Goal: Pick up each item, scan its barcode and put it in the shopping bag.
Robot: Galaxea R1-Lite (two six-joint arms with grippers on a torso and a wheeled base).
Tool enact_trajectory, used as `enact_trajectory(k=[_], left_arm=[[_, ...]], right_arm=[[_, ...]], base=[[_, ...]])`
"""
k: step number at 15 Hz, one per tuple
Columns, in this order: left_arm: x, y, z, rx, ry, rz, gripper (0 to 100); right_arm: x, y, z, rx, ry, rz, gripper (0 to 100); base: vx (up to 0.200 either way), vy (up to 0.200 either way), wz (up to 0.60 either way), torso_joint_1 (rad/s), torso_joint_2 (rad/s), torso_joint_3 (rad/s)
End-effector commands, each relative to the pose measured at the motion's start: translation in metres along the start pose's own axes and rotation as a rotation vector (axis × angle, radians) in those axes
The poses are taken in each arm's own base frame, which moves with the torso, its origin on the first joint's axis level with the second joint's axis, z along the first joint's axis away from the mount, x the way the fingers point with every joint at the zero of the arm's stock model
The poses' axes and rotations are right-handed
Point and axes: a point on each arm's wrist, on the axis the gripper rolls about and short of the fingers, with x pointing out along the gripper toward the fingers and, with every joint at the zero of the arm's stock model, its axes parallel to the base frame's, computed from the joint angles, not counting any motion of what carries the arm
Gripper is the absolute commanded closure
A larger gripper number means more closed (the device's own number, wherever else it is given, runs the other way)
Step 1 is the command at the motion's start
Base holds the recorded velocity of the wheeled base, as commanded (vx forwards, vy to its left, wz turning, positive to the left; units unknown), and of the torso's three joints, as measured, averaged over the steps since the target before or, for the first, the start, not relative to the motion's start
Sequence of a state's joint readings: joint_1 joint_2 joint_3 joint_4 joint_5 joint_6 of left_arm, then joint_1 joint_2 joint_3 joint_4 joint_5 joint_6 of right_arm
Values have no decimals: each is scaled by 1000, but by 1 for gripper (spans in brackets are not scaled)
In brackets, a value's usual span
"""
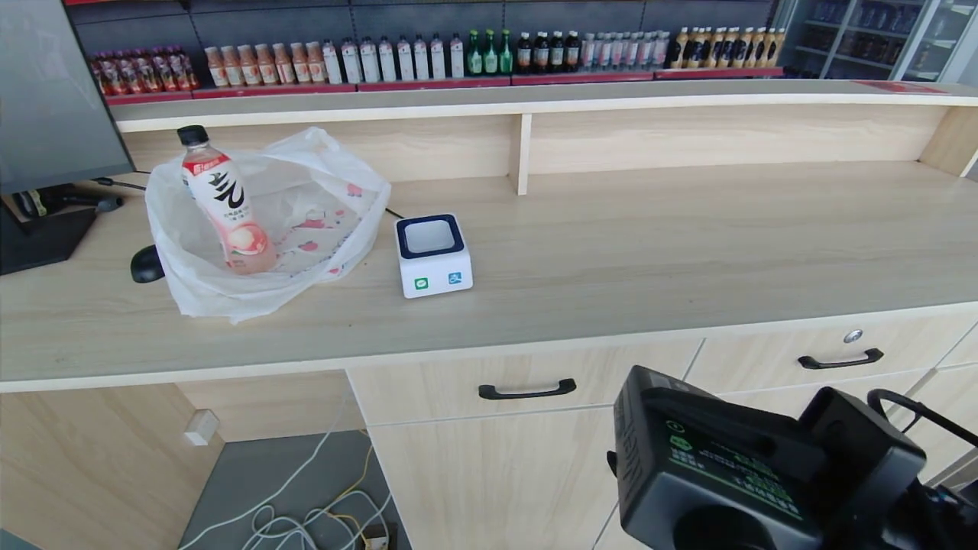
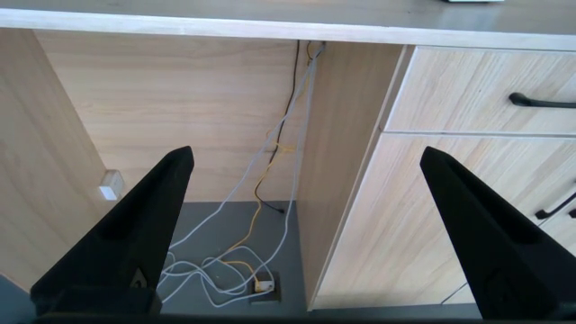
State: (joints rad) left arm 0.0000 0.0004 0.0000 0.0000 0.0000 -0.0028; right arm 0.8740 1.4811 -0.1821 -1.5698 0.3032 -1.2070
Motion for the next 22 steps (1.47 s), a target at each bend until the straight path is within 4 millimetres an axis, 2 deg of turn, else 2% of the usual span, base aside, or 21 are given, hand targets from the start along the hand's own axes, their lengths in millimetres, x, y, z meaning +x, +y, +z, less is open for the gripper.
enact_trajectory(k=[1, 3, 5, 7, 8, 13, 19, 22], left_arm=[[0, 0, 0, 0, 0, 0, 0], [0, 0, 0, 0, 0, 0, 0], [0, 0, 0, 0, 0, 0, 0], [0, 0, 0, 0, 0, 0, 0], [0, 0, 0, 0, 0, 0, 0], [0, 0, 0, 0, 0, 0, 0], [0, 0, 0, 0, 0, 0, 0], [0, 0, 0, 0, 0, 0, 0]], right_arm=[[-13, 3, 4, -36, -1, 18, 100], [-13, 0, 6, -143, -7, 4, 100], [-22, -8, 12, -254, -19, -36, 100], [-29, -17, 15, -300, -10, -85, 100], [-27, -15, 12, -298, -3, -74, 100], [8, -7, 9, -280, -53, -44, 100], [27, 0, 12, -286, -93, -29, 100], [29, -2, 14, -318, -101, -41, 100]], base=[[0, 0, 0, 0, 0, 0], [0, 0, 0, 0, 0, 0], [0, 0, 0, 0, 0, 0], [0, 0, 0, 0, 0, 0], [0, 0, 0, 0, 0, 0], [0, 0, 0, 0, 0, 0], [0, 0, 0, 0, 0, 0], [0, 0, 0, 0, 0, 0]])
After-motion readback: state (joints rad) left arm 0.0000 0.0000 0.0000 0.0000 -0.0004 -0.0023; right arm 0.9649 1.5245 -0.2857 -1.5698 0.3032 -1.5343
